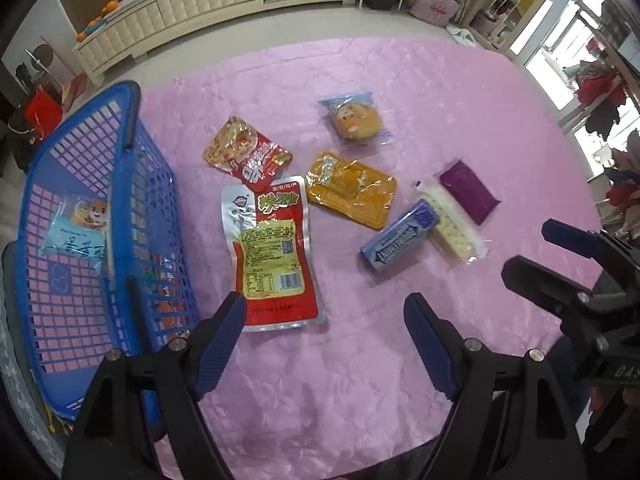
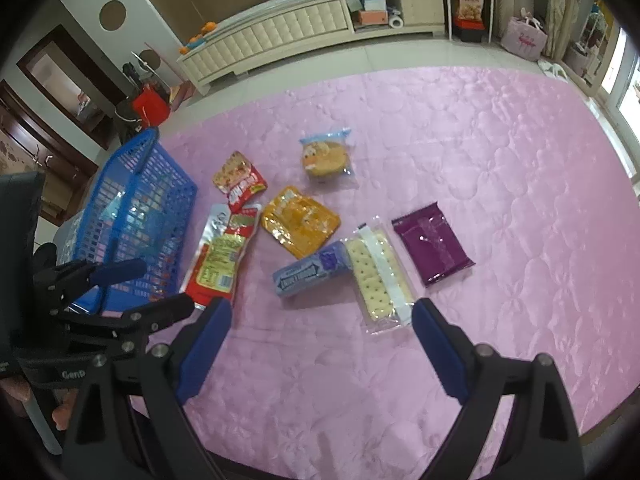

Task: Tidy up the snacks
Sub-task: 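Move both tools over the remaining snacks beside the basket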

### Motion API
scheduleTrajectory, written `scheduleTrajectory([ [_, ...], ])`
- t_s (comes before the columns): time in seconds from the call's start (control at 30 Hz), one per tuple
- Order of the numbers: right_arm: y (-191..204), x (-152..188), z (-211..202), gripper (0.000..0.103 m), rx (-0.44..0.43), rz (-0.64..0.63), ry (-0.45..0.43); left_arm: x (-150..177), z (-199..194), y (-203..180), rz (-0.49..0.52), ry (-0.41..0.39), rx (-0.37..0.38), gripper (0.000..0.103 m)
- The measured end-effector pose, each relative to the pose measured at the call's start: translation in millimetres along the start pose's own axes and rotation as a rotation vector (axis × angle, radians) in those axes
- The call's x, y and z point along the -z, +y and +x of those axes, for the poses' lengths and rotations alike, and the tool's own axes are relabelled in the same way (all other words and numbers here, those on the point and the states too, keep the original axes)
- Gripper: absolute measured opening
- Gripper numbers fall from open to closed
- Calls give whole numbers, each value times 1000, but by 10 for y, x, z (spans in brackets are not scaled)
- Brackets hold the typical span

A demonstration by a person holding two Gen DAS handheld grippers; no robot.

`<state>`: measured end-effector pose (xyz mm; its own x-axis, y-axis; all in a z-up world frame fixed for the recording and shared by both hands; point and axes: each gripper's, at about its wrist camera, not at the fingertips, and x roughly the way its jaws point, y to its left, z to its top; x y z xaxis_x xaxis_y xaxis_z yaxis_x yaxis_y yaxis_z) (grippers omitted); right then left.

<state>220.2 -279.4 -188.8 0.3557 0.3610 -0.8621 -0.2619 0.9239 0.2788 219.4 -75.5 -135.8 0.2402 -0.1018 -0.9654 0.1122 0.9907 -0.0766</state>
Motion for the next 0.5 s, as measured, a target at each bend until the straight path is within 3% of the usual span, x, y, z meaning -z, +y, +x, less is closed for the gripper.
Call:
scheduleTrajectory([
  [0.5, -147, -134, 571, 94, 28, -18, 49, -186, 670, 216, -60, 61, -24, 79],
])
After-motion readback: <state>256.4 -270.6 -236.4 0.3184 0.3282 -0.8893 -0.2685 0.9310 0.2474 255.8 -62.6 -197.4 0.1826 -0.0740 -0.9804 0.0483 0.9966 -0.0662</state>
